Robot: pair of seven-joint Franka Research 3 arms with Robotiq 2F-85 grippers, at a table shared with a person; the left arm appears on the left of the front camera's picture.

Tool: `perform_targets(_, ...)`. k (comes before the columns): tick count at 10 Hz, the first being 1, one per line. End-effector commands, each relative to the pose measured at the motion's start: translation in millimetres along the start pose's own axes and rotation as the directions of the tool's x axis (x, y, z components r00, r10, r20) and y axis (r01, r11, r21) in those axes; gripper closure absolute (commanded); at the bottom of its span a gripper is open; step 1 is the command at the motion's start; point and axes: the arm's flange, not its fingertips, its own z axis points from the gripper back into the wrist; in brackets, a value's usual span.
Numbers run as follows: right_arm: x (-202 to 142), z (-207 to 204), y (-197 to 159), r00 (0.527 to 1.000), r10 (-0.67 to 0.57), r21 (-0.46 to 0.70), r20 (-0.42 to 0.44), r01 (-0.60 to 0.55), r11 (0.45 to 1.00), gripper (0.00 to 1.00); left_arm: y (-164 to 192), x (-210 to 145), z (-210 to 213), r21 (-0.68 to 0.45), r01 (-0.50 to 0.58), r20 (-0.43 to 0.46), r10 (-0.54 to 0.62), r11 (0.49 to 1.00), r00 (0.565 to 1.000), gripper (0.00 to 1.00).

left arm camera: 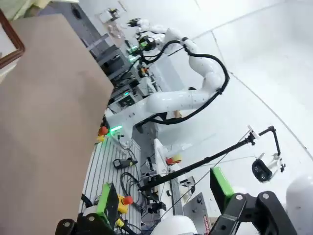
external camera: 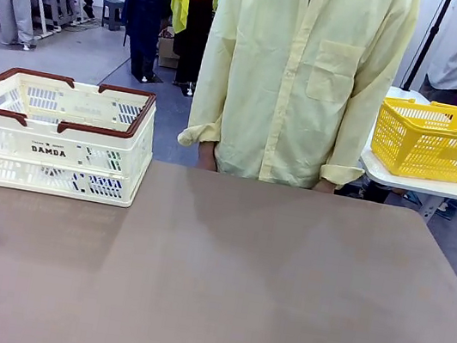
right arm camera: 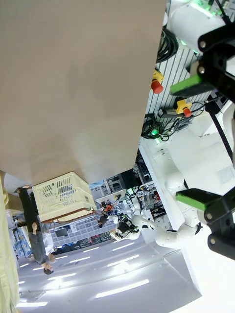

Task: Place the drinks into the Shopping basket.
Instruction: Pick up one drink and place it into the Shopping basket.

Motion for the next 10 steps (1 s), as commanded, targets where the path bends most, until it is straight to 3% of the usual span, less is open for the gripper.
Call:
perform_targets(1,-2.3,0.0,1.5,1.000,-0.003,0.000,-0.004,0.003,1.000,0.00,-19.9,-1.1,-3.6,0.089,-0.037,-0.004,0.038,0.995,0.999,0.00)
perform_targets(10,-2.3,0.0,1.5,1.000,-0.003,0.000,-0.004,0.003,1.000,0.00,-19.9,-1.1,-3.6,0.089,-0.037,-0.004,0.038,0.995,0.999,0.00)
